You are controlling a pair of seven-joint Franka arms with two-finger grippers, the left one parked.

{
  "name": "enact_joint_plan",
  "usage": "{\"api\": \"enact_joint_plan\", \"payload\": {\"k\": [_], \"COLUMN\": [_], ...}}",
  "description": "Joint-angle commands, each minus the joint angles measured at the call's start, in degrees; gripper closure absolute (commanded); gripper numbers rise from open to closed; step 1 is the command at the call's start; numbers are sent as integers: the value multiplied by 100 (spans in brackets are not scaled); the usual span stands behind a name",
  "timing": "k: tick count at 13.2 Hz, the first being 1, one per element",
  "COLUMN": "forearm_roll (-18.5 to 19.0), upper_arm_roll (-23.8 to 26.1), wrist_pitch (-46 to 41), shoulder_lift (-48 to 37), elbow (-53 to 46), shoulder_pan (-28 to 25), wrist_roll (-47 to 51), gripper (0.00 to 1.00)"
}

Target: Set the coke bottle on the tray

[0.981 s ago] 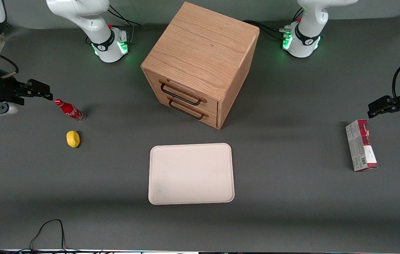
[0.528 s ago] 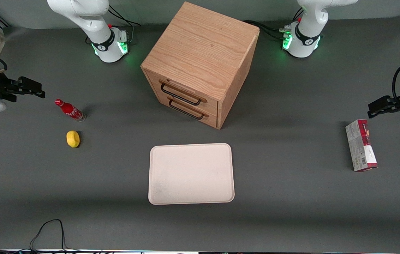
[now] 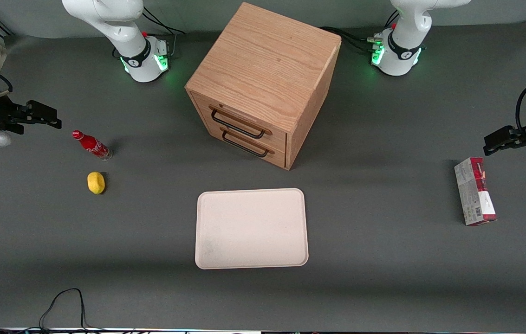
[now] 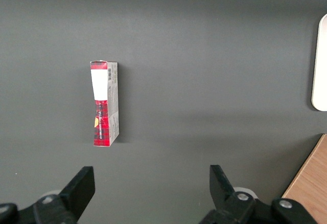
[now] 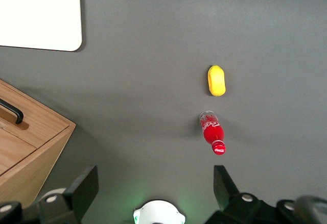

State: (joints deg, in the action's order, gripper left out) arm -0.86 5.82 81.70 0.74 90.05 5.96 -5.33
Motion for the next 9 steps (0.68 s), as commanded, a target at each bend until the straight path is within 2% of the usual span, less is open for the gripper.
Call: {"api": "enact_joint_plan", "payload": {"k": [1,3,5,6,8,9], "forearm_roll": [42,68,418,463,656,683], "upper_arm_roll": [-37,-300,-747,-1045,-1547,-1619], "wrist_pitch": [-57,222,635,933,1225,1252], "shoulder_lift": [-319,-1020,-1723,-2040,-2245,-2245], "elbow": [336,1221,2205,2671,3088,3115], "shoulder_pan": [55,46,37,37,28,11], "wrist_roll": [-4,-274,-897,-1091,-1443,-1471], "gripper": [0,0,0,0,0,0]}}
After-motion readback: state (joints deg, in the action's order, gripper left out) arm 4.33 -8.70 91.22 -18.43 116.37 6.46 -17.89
